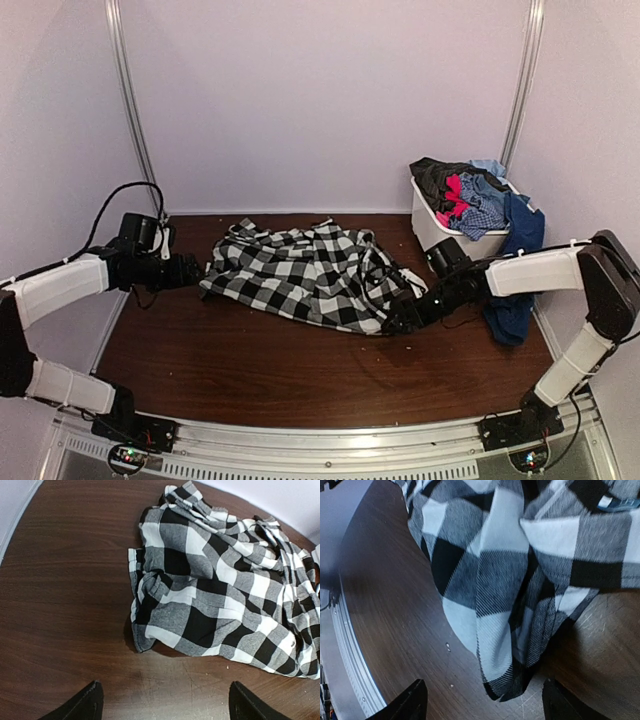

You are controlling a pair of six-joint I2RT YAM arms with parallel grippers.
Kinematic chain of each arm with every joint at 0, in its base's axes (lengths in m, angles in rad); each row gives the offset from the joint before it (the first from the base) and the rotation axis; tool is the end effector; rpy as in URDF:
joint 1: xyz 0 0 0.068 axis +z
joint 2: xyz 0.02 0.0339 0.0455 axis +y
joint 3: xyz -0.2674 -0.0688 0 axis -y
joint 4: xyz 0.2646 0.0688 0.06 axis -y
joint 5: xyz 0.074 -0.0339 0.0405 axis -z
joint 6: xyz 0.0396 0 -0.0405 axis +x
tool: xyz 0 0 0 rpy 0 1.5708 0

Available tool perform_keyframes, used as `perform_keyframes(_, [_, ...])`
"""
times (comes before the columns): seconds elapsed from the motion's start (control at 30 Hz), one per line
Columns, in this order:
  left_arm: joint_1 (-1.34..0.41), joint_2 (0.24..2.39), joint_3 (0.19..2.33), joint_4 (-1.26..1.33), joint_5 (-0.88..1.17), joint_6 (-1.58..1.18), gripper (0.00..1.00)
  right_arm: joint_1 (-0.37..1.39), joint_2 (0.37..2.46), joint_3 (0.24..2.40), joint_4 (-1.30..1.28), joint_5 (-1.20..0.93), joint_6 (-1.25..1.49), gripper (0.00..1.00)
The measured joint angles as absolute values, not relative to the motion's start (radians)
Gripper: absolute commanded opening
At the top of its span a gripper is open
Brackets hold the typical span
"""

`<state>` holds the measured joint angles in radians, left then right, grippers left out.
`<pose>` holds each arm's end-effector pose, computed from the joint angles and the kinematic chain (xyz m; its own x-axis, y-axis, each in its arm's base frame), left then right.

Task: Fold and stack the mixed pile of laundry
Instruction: Flatten out the crumpled shirt at the center of the board.

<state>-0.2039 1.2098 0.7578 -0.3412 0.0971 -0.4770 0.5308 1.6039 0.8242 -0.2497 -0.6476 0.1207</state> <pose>0.2630 -0.0583 0.2213 -0.7431 -0.3130 -0.5915 -0.0822 0.9199 -0.3835 0.2584 0.1794 0.1469 -0.8146 -0.3668 -0.4493 -0.5780 0.5788 0.5753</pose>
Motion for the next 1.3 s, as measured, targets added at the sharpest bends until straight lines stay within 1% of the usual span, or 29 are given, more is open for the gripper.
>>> perform_keyframes(0.1, [-0.220,1.326,0.831,-0.346,0.093,-0.476,0.88,0.531,1.528,0.854,-0.247,-0.604,0.131,0.80])
perform_keyframes(0.2, [-0.243,1.454,0.963,-0.339,0.093,-0.472,0.86,0.531,1.538,0.986,-0.228,-0.565,0.138,0.76])
perform_keyframes(0.27, [-0.258,1.551,1.081,-0.333,0.094,-0.469,0.86,0.531,1.600,1.102,-0.205,-0.549,0.148,0.76])
perform_keyframes(0.4, [-0.273,1.676,1.221,-0.318,0.094,-0.465,0.86,0.531,1.787,1.315,-0.173,-0.519,0.186,0.77])
perform_keyframes(0.53, [-0.275,1.713,1.232,-0.324,0.094,-0.465,0.87,0.531,1.983,1.517,-0.200,-0.459,0.211,0.77])
perform_keyframes(0.7, [-0.275,1.707,1.206,-0.326,0.094,-0.465,0.87,0.529,2.233,1.848,-0.285,-0.334,0.213,0.77])
perform_keyframes(0.83, [-0.275,1.694,1.178,-0.333,0.094,-0.465,0.88,0.510,2.365,2.008,-0.350,-0.289,0.213,0.77])
perform_keyframes(0.93, [-0.275,1.681,1.168,-0.334,0.094,-0.465,0.88,0.479,2.435,2.069,-0.382,-0.291,0.216,0.76])
perform_keyframes(1.13, [-0.275,1.671,1.165,-0.334,0.094,-0.465,0.88,0.426,2.490,2.073,-0.403,-0.358,0.236,0.68])
perform_keyframes(1.3, [-0.275,1.671,1.160,-0.333,0.094,-0.465,0.89,0.421,2.502,2.073,-0.393,-0.425,0.251,0.68])
